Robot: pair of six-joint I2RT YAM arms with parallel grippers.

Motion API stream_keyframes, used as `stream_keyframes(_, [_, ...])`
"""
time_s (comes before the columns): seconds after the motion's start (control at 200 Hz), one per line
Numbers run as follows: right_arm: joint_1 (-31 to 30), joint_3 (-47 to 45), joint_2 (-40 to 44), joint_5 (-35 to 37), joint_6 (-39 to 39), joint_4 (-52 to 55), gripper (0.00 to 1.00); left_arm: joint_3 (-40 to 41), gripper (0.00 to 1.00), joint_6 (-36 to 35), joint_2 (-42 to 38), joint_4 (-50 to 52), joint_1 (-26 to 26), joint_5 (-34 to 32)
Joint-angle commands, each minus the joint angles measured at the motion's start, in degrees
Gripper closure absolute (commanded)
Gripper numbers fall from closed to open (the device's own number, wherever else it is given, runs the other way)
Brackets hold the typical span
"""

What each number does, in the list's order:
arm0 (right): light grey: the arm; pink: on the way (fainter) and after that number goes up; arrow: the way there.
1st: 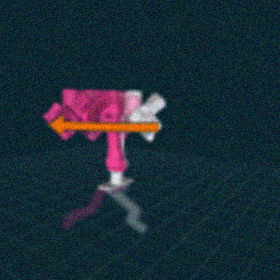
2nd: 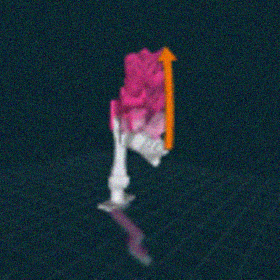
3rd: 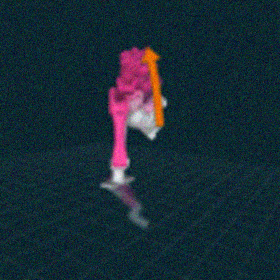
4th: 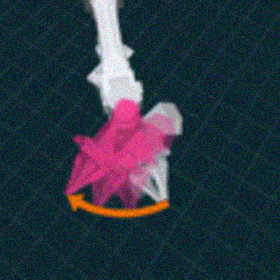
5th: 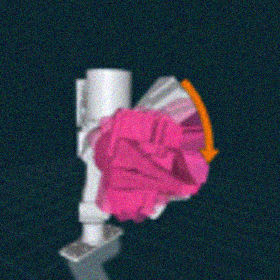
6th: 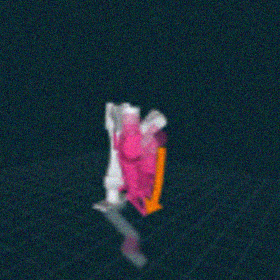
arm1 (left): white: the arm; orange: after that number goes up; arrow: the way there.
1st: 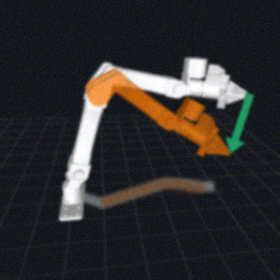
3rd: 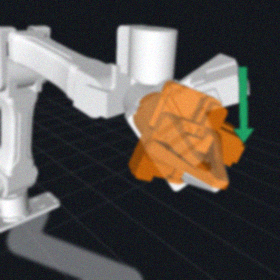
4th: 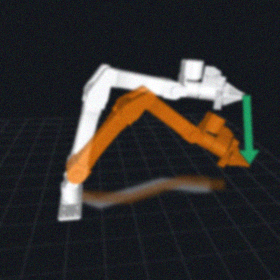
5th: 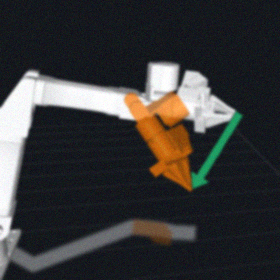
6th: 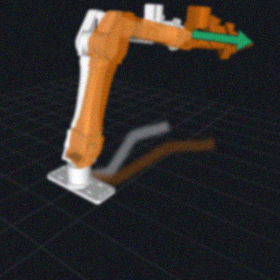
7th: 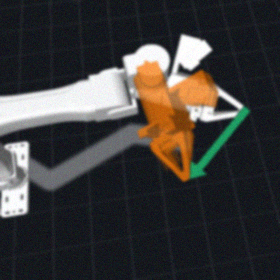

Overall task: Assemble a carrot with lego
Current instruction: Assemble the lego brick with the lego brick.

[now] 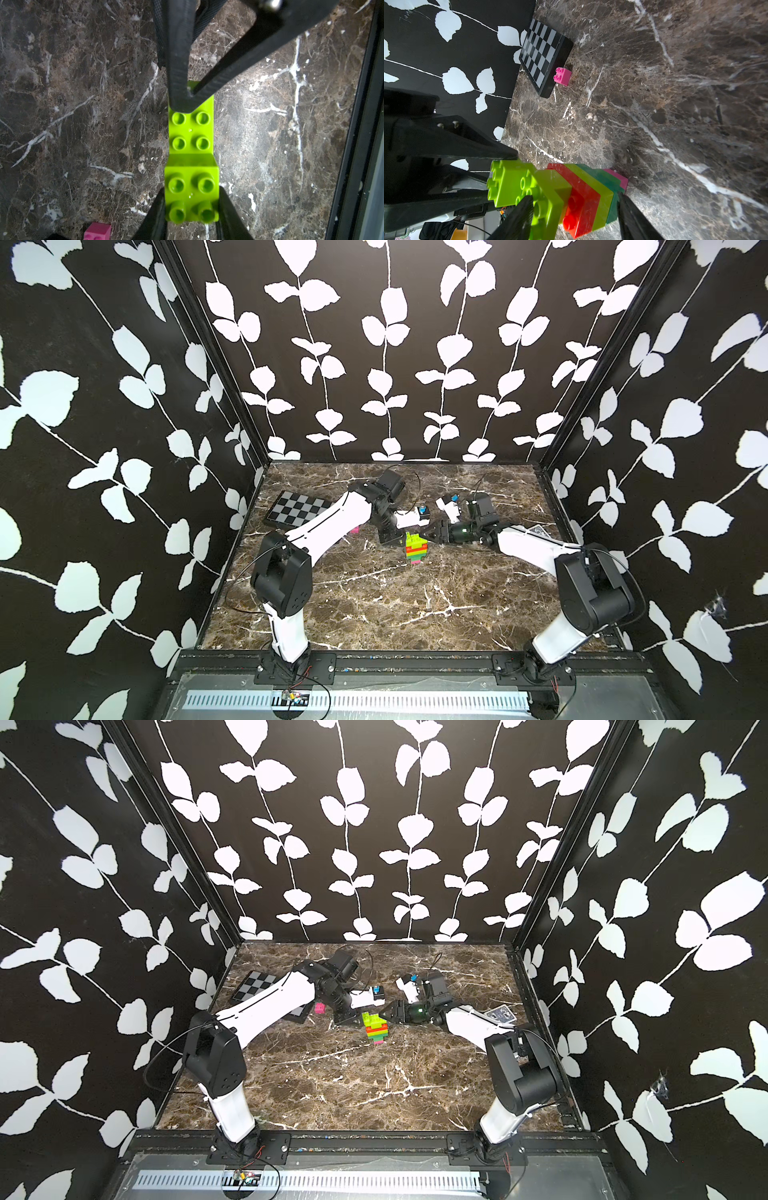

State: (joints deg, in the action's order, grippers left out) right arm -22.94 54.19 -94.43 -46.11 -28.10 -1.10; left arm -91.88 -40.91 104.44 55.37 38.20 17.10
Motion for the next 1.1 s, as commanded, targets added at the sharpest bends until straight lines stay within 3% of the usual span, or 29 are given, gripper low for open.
stream_keyframes(0.0, [-1.41,-2.43,-1.53,1.30,-0.03,0.58,0.36,-0.60,1.00,-0.01,3.09,4.82,1.51,-1.89])
stream_keyframes(0.235, [-1.06,-2.93,-0.35,2.39,0.23,0.73,0.36,-1.37,1.00,0.30,2.74,4.35,1.62,-1.23])
stream_keyframes(0.35, [-0.62,-2.87,0.32,2.57,0.26,1.01,0.37,-1.46,0.82,0.73,1.39,3.27,1.62,-0.53])
stream_keyframes(0.465, [-0.42,-2.59,0.72,2.43,0.50,1.50,0.37,-1.24,0.71,1.69,0.02,1.88,1.62,0.71])
stream_keyframes(0.765, [-0.18,-1.70,1.79,2.34,0.85,2.68,0.36,-1.19,0.50,1.97,-1.74,1.40,1.62,1.81])
stream_keyframes(1.095, [0.61,0.72,4.58,1.92,0.50,4.12,0.30,1.13,0.38,2.44,-6.05,-0.79,0.37,4.42])
